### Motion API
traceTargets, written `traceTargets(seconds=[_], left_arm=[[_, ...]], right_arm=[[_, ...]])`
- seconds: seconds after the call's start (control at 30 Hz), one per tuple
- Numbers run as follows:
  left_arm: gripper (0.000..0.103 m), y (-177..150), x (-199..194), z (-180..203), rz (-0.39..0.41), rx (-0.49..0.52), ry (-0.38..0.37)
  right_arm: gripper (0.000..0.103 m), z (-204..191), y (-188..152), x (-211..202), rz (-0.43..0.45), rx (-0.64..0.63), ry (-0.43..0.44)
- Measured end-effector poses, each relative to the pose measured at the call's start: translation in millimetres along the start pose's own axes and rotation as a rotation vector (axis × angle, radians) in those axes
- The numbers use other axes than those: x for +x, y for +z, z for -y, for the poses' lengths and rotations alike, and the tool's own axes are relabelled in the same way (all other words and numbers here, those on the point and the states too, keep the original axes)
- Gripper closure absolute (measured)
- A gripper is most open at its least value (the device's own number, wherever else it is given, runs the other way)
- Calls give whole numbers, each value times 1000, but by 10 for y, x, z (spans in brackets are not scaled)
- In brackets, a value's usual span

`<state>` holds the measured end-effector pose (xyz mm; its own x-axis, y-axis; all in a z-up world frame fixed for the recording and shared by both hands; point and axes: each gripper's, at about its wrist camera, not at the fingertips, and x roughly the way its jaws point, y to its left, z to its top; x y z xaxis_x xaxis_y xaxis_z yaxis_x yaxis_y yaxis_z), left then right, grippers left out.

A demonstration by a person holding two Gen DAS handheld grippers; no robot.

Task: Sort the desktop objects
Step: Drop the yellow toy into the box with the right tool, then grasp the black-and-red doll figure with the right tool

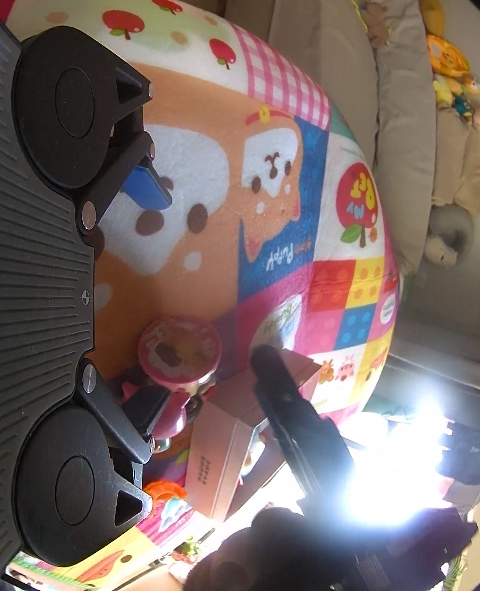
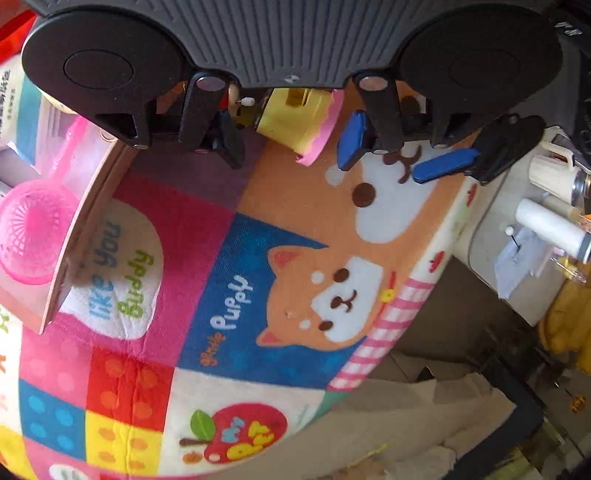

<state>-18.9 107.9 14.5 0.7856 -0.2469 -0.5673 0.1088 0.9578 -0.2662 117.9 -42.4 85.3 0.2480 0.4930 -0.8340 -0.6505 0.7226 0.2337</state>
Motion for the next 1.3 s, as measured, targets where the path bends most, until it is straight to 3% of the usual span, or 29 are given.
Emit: traceTargets(seconds=[0.13, 0.3, 0.37, 0.43, 0.7, 0.77, 0.8, 0.9, 1.13, 1.3], left_arm=[[0, -23, 4, 206, -20, 54, -47], [0, -40, 96, 543, -49, 156, -31], [0, -85, 133, 664, -68, 206, -3], [0, -137, 141, 743, -90, 235, 18], [0, -222, 17, 837, -142, 254, 61], [0, -215, -1, 874, -141, 261, 61], [0, -214, -9, 895, -140, 266, 57], [0, -223, 8, 967, -141, 283, 44], [0, -175, 126, 1098, -101, 321, 35], [0, -90, 330, 1159, -94, 335, 47]], right_arm=[[35, -9, -366, -590, 224, -63, -143], [35, 234, -840, -840, 319, -9, -262], [40, 345, -997, -818, 321, 52, -237], [58, 421, -1081, -704, 294, 109, -169], [60, 429, -938, -44, 268, 180, -52], [72, 445, -924, 85, 243, 205, -62], [72, 454, -945, 93, 245, 214, -53], [73, 471, -1076, -44, 267, 214, -53], [73, 700, -1665, -644, 349, 279, -164], [73, 810, -2001, -858, 343, 288, -152]])
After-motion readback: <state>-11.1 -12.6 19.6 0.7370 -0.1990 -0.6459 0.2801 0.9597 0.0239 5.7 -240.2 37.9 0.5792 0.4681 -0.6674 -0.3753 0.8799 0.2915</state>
